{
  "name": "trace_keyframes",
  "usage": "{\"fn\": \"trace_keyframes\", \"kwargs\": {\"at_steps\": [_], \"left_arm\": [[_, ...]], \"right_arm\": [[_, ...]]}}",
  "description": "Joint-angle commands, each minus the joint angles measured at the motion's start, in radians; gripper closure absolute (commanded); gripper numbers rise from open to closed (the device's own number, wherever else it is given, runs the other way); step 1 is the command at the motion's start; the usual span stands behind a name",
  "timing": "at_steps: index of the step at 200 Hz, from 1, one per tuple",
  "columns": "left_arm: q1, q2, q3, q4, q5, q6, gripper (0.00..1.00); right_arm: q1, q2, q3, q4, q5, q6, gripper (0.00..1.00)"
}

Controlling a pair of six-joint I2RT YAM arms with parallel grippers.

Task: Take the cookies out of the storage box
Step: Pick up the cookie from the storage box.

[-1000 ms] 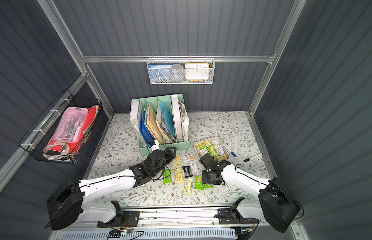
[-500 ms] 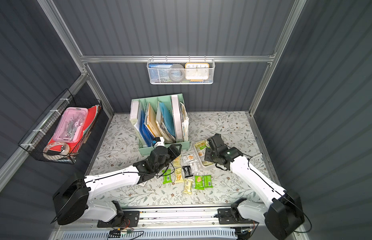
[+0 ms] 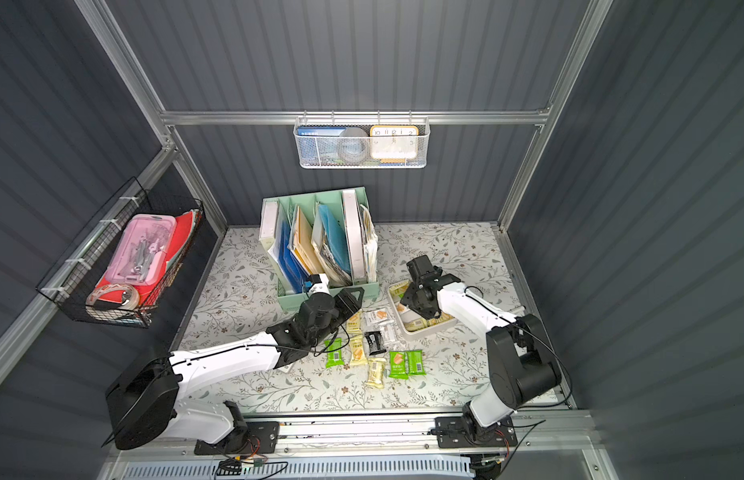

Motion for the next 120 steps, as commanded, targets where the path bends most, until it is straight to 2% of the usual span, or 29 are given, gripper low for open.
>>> {"fn": "trace_keyframes", "kwargs": {"at_steps": [1, 33, 53, 120], "left_arm": [[0.008, 0.011, -0.018, 0.021, -0.001, -0.006, 0.39], [0.012, 0.001, -0.027, 0.025, -0.001, -0.004, 0.39], [0.013, -0.005, -0.038, 0.037, -0.001, -0.006, 0.39], [0.019, -0.011, -0.052, 0.055, 0.006, -0.004, 0.39]], "right_arm": [[-0.004, 0.038, -0.002, 0.071, -0.001, 0.166, 0.42], [-0.003, 0.103, 0.035, 0.037, 0.055, 0.259, 0.38], [-0.003, 0.138, 0.077, -0.024, 0.056, 0.271, 0.35], [-0.003, 0.201, 0.119, -0.015, 0.079, 0.298, 0.31]]}}
